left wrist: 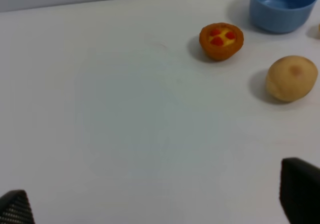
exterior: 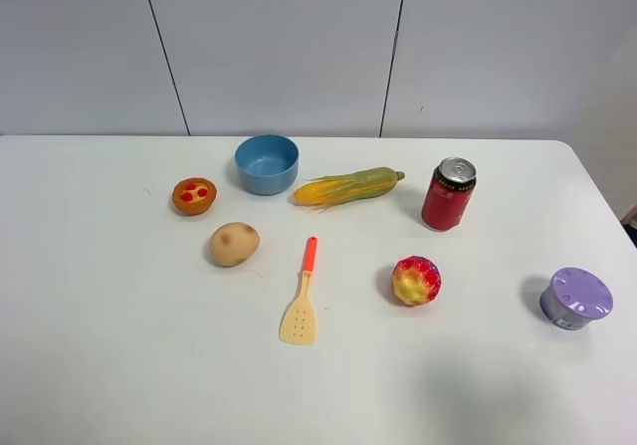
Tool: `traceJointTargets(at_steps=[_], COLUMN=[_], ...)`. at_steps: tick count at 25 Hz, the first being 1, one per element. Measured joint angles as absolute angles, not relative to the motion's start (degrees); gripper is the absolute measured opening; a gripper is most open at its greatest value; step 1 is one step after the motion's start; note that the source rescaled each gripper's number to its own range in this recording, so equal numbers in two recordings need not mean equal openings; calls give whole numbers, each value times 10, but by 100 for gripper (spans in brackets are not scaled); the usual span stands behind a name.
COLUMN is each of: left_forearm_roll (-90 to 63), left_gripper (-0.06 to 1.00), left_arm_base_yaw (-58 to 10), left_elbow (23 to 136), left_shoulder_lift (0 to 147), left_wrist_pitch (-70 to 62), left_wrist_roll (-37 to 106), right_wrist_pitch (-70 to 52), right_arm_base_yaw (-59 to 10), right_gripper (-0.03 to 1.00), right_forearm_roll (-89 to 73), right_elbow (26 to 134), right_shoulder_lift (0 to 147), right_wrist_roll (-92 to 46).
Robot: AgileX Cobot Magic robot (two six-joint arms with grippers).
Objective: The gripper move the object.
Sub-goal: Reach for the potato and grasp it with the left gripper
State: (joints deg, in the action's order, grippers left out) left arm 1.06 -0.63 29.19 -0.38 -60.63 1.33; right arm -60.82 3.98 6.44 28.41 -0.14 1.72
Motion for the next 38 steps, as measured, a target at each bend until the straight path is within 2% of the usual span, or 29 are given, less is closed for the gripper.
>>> traceJointTargets(at_steps=[25, 38], left_forearm_roll=[11, 26], left_gripper=[100, 100], left_arm_base_yaw=[-6, -6], left_elbow=[293, 404], left_shoulder_lift=[0, 272], left_wrist_pitch=[-606, -588], left_wrist_roll=[13, 11], right_wrist_pitch=[-608, -608], right_arm_base_yaw=[40, 40], right_gripper=[100, 100], right_forearm_roll=[64, 64], right_elbow=[284, 284], right_shoulder_lift=[-1, -1], right_wrist_roll=[17, 17])
